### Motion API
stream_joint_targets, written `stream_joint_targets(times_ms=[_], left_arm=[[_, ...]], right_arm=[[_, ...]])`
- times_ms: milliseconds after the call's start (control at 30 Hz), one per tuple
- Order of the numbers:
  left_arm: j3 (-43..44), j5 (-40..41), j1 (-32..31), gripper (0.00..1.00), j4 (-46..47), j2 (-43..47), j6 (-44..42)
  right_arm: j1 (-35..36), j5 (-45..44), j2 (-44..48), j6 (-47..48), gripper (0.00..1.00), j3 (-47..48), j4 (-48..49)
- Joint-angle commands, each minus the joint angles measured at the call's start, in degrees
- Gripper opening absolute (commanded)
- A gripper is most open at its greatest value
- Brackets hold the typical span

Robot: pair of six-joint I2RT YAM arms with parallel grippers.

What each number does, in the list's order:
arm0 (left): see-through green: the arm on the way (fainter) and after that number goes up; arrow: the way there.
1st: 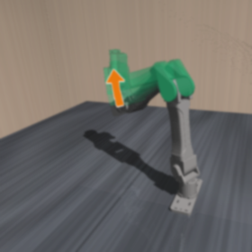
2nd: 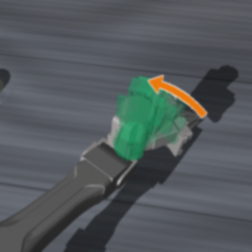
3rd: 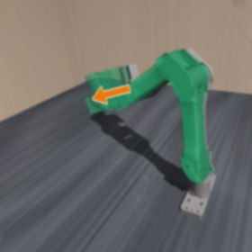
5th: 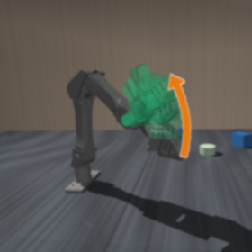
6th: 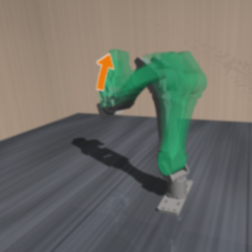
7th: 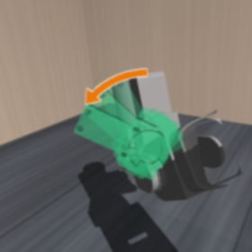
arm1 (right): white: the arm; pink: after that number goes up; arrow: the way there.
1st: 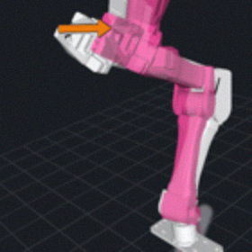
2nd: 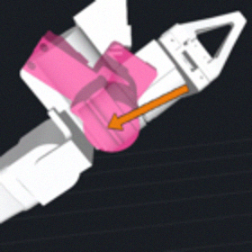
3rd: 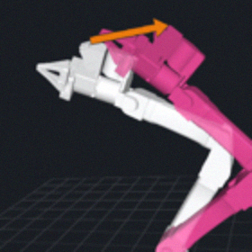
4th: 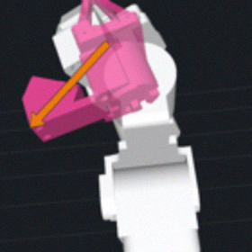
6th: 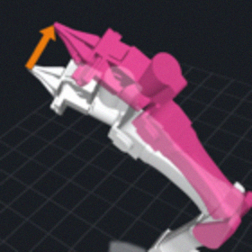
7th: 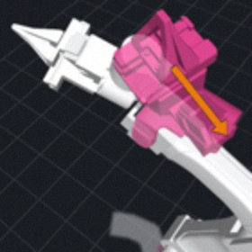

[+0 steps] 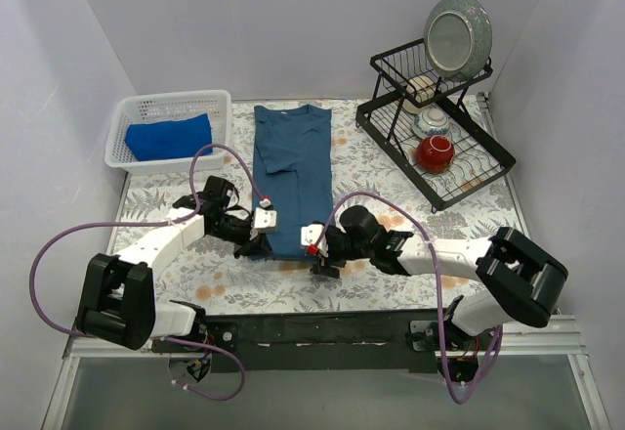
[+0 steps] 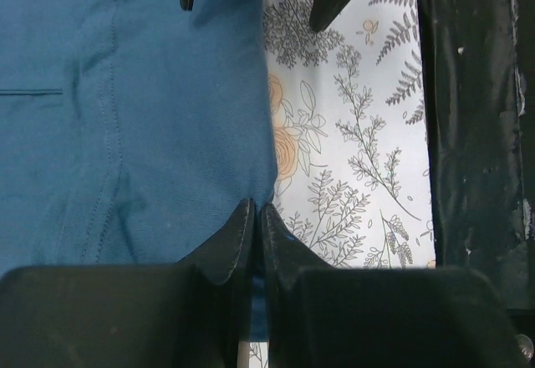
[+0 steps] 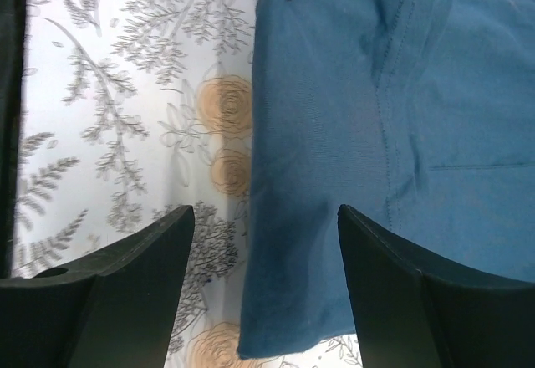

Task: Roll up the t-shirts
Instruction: Roll the T-shirt to the center of the board.

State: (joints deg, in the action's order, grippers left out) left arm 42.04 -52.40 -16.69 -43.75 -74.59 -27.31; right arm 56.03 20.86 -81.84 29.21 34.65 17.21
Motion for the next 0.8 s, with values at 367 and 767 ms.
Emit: stream_joint_targets(times_ms=[367,767], left_arm=[[2.1,-6.6,5.0,0.08,-2.1,0.6,0.5],[-25.0,2.7,2.0,0.73,27.1,39.1,9.5]], right_arm=[[0.0,-13.1,-10.4,5.9,0.26,1.2,13.7],[-3.5,0.6,-9.8,-5.5,0.04,7.6,-2.3]])
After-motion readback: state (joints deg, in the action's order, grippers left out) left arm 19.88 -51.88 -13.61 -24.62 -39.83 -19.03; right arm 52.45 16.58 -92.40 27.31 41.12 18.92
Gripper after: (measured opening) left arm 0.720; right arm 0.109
